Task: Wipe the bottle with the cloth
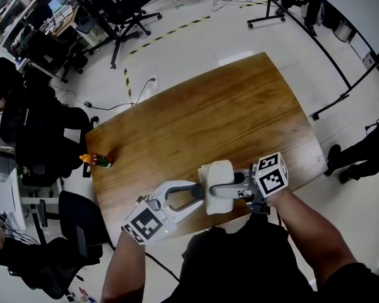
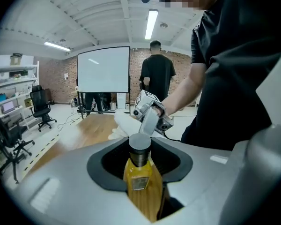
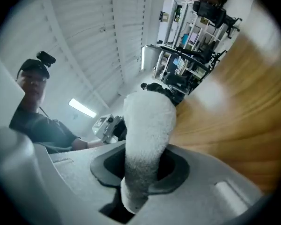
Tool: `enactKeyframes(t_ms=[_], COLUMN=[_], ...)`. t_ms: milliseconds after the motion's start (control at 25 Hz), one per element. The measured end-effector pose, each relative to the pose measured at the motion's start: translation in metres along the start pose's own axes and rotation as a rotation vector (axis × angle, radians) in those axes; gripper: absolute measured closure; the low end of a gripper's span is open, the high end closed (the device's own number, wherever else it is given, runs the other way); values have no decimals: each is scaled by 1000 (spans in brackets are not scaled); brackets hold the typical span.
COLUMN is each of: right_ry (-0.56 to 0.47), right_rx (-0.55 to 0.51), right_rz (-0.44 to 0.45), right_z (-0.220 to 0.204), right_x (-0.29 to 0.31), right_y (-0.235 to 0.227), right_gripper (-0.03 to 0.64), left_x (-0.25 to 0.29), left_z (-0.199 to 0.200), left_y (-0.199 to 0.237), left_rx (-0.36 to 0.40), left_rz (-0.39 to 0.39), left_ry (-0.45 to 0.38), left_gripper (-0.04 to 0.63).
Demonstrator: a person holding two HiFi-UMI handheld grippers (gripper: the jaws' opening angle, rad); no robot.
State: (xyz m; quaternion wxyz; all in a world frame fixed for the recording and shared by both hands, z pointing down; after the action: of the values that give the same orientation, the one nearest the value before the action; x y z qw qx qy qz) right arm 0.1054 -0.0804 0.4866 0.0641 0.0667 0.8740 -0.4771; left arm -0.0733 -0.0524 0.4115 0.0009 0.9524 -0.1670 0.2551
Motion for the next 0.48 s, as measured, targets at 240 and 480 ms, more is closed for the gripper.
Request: enactKeyframes(t_ms=[240,480], right_ry=[72,179], right_rx=[33,47], right_rz=[-69,-164], right_z=[-3,-14], right_x=[-4,-5], right_y=[-24,-51], right_gripper=[535,537], left_x=[1,1], left_z=[0,-1], left_y=[-6,-8], left_rx=[-18,-54], left_rz=[26,56], left_ry=[-1,-22], left_gripper=[437,437])
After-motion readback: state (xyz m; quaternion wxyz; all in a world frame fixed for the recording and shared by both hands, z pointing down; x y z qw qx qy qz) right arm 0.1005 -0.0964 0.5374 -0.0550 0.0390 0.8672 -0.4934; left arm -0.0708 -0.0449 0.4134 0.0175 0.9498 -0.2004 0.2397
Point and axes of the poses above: the fingertips, and each gripper's own axes: x forward along the fingers, y to its left, z out of its top, the point moved 9 cm from there along -x, backward along the fingers, and after that the axes turned 12 degrees about z, right-handed, at the moved point
